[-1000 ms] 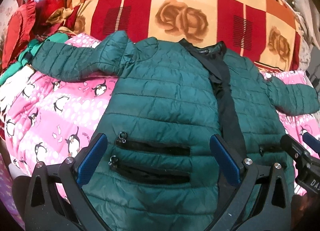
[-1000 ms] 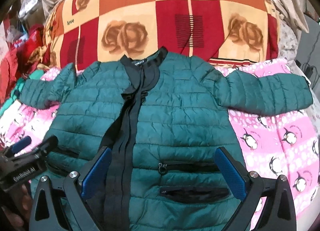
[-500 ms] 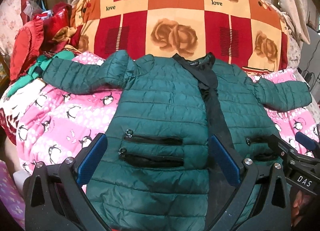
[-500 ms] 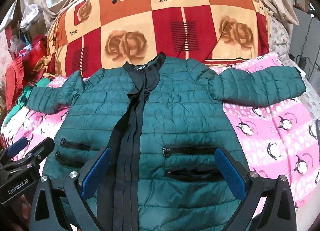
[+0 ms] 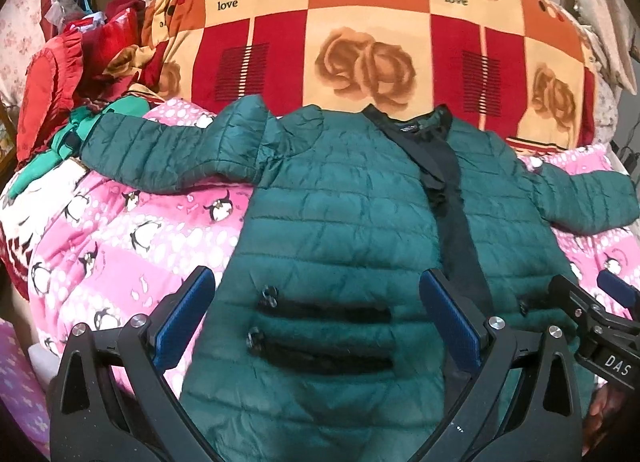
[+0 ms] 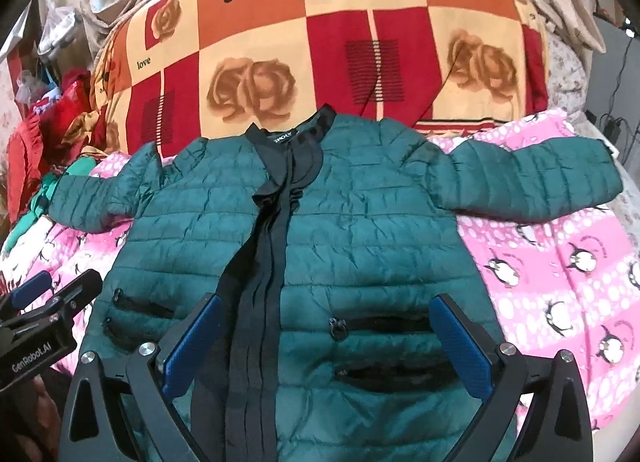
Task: Fold large clothes
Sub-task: 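Grasp the jacket sleeve cuff with the left gripper and lift it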
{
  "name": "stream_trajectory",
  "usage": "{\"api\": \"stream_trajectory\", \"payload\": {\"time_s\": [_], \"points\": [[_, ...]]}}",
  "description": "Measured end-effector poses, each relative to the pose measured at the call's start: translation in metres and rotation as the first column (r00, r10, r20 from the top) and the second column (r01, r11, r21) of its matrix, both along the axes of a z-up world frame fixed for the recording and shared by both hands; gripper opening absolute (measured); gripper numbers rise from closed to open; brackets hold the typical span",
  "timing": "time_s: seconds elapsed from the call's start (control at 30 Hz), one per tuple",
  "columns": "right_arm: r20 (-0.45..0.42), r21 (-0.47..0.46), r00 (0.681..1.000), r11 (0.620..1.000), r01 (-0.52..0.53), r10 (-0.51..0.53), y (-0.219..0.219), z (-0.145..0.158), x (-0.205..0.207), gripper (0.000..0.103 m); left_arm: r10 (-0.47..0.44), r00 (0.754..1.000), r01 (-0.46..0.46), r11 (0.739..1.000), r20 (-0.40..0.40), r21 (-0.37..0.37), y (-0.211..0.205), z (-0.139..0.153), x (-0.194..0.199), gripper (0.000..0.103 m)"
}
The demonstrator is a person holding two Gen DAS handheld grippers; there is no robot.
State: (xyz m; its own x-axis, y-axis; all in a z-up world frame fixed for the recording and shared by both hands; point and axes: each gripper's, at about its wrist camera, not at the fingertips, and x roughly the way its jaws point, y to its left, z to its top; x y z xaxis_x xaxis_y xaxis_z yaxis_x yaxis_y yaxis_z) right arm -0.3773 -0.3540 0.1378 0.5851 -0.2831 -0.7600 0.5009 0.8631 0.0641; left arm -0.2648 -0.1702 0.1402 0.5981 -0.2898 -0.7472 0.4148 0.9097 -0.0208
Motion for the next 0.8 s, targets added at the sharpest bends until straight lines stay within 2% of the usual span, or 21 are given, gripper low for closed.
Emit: {"api": "stream_trajectory", "payload": {"time_s": [0.13,0.37,0.57,0.7,0.8], "points": [[-0.021,0.013,1.0,1.0,-0.003,0.003,-0.011,-0.009,0.022,0.103,0.029,1.0,-0.029,1.0,-0.01,0.01,0.0,-0.006,0.031,0.102],[-0.062,-0.035,0.998,0.999,-0.036,0.034,-0.02,-0.024,0.066,0.103,0.111,0.994,-0.111,0.994,-0.013,0.016,0.014,-0.015,0.085,0.102],[-0.093,-0.014,0.992,0.996,-0.084,0.082,-0.021,-0.042,0.099,0.103,0.181,0.983,-0.18,0.983,-0.021,0.034,0.035,-0.025,0.13,0.102],[-0.097,0.013,0.989,0.994,-0.108,0.109,-0.02,-0.05,0.11,0.103,0.254,0.967,-0.253,0.966,-0.013,0.054,0.06,-0.032,0.164,0.102],[-0.099,0.031,0.988,0.992,-0.118,0.121,-0.019,-0.054,0.114,0.103,0.325,0.946,-0.324,0.944,-0.01,0.058,0.086,-0.036,0.192,0.102]]}}
